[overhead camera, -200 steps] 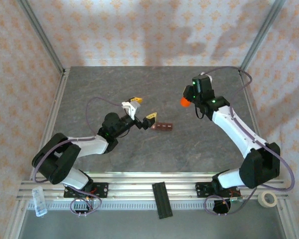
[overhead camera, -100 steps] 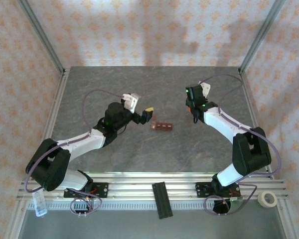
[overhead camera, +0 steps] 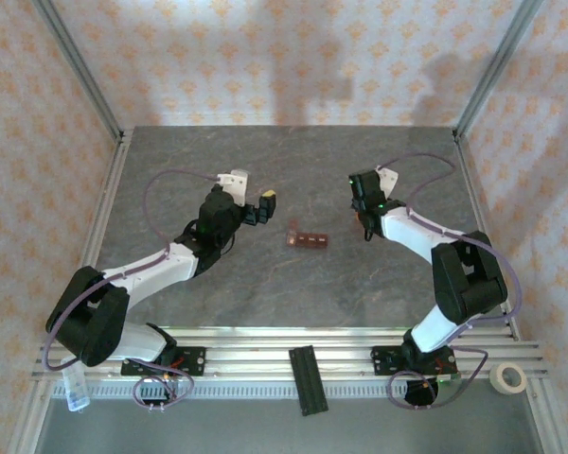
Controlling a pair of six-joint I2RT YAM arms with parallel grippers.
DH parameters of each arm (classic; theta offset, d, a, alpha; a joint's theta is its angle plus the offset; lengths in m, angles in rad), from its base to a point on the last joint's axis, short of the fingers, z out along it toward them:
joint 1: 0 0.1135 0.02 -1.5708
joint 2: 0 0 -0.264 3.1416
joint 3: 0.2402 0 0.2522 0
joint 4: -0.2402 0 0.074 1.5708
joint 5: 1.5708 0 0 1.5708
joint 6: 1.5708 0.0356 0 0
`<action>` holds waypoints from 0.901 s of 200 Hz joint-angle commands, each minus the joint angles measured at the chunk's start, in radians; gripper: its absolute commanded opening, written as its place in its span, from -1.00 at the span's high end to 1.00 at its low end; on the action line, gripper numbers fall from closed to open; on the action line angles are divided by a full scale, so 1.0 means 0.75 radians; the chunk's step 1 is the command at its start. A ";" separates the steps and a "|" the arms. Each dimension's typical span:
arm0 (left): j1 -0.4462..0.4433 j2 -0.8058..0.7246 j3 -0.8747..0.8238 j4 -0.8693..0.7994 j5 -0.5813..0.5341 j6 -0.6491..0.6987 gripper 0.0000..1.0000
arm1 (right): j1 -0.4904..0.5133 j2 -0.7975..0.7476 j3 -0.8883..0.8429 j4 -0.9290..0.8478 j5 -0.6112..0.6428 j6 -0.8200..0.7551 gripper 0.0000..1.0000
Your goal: Sort the pills into containers
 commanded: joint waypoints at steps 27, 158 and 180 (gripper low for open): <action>0.015 0.009 0.050 -0.054 0.046 0.004 -1.00 | -0.012 0.003 -0.020 0.019 -0.010 0.030 -0.14; 0.019 0.125 0.256 -0.268 -0.021 0.077 -1.00 | -0.037 -0.307 0.258 -0.340 -0.633 -0.082 -0.51; 0.018 0.187 0.313 -0.312 -0.008 0.079 -1.00 | -0.035 -0.320 0.244 -0.414 -0.813 -0.122 -0.51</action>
